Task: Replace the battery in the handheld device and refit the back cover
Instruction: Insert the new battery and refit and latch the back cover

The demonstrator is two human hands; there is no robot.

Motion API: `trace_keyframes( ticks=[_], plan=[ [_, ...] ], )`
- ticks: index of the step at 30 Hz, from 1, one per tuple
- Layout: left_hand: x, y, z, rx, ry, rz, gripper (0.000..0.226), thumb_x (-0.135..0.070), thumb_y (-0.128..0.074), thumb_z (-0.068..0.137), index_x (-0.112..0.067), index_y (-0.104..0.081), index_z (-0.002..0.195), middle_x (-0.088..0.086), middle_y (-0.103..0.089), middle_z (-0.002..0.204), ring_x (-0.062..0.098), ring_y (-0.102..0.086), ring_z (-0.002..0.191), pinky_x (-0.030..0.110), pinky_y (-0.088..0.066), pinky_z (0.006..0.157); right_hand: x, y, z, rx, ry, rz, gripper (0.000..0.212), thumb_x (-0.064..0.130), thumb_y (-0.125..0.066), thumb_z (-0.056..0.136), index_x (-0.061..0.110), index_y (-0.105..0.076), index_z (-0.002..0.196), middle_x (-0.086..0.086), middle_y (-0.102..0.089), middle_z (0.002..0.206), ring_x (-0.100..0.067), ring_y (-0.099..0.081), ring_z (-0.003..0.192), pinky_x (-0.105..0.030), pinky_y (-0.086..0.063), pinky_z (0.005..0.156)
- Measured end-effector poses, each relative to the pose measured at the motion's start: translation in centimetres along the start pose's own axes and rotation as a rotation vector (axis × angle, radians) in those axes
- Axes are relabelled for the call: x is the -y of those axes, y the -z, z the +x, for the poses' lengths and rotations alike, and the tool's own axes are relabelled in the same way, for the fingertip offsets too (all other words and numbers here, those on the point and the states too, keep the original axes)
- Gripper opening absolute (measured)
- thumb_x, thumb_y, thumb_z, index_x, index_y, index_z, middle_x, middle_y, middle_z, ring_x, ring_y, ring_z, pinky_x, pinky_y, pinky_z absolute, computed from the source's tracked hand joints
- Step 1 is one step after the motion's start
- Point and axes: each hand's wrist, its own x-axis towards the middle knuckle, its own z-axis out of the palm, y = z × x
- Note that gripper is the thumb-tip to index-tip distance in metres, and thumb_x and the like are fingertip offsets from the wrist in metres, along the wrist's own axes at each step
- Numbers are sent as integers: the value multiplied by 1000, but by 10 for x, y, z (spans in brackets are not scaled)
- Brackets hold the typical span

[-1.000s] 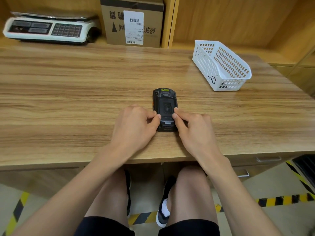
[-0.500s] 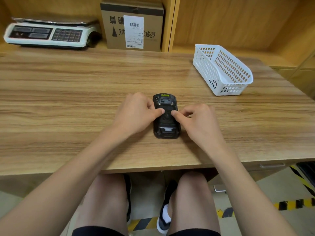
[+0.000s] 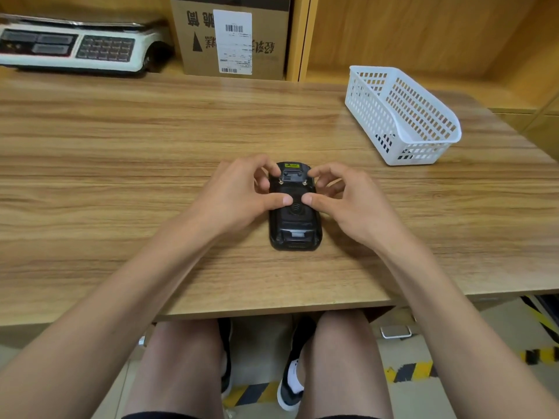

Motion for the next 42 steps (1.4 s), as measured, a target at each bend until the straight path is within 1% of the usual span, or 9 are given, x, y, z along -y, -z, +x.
trace_keyframes(
  ticks=[4,13,17,22,28,30,34,38,42],
  plan=[
    [2,-1,0,14,-12,0,41,-43,-84,72,-33,-69,109,-9,-64,86,10,-62,77,34,-51,78,-2,2,3,44,5,-2,33,30,-79,81,26,-68,112,3,-65,103,-17,-63,86,-28,-50,79],
    [5,-2,2,44,-48,23,36,-44,-81,76,-34,-68,108,-9,-64,91,12,-62,82,31,-48,74,-7,3,7,81,38,-45,31,33,-76,83,28,-69,112,3,-62,105,-14,-60,86,-19,-45,77],
    [6,-1,2,52,-63,29,35,-43,-81,77,-32,-68,108,-8,-64,89,13,-62,83,32,-48,76,-6,7,13,161,39,-43,29,33,-76,83,27,-67,110,-1,-64,100,-12,-57,81,-35,-50,82],
    [6,0,4,72,-66,25,33,-43,-80,76,-32,-67,105,-10,-62,86,15,-60,81,34,-48,75,-6,8,17,209,26,-30,28,35,-77,82,30,-65,107,4,-61,97,-12,-57,81,-40,-53,85],
    [7,0,4,79,-73,20,34,-44,-80,77,-30,-67,105,-8,-63,86,16,-60,79,36,-48,75,-6,8,17,204,21,-27,28,33,-77,82,26,-64,106,4,-61,97,-12,-56,80,-41,-52,85],
    [7,1,4,79,-75,22,34,-44,-80,77,-31,-67,105,-8,-63,86,16,-61,80,35,-48,74,-5,7,17,195,26,-18,27,31,-78,82,22,-65,104,0,-63,98,-13,-56,79,-42,-52,84],
    [6,1,3,77,-72,16,35,-44,-79,78,-30,-67,106,-7,-64,87,17,-61,82,34,-47,74,-5,5,14,160,19,-17,27,29,-78,82,18,-65,104,-4,-66,103,-25,-62,87,-41,-52,84],
    [6,0,1,65,-71,11,34,-44,-80,77,-30,-67,105,-7,-64,87,17,-61,81,37,-49,76,-7,2,11,96,35,-16,25,29,-78,82,19,-66,101,-1,-66,102,-18,-62,84,-36,-52,82],
    [6,0,2,74,-57,10,34,-47,-79,77,-32,-66,106,-8,-64,87,15,-60,81,35,-48,76,-10,1,10,82,32,-23,25,31,-77,82,22,-66,102,1,-65,104,-17,-63,90,-33,-52,83]
  ],
)
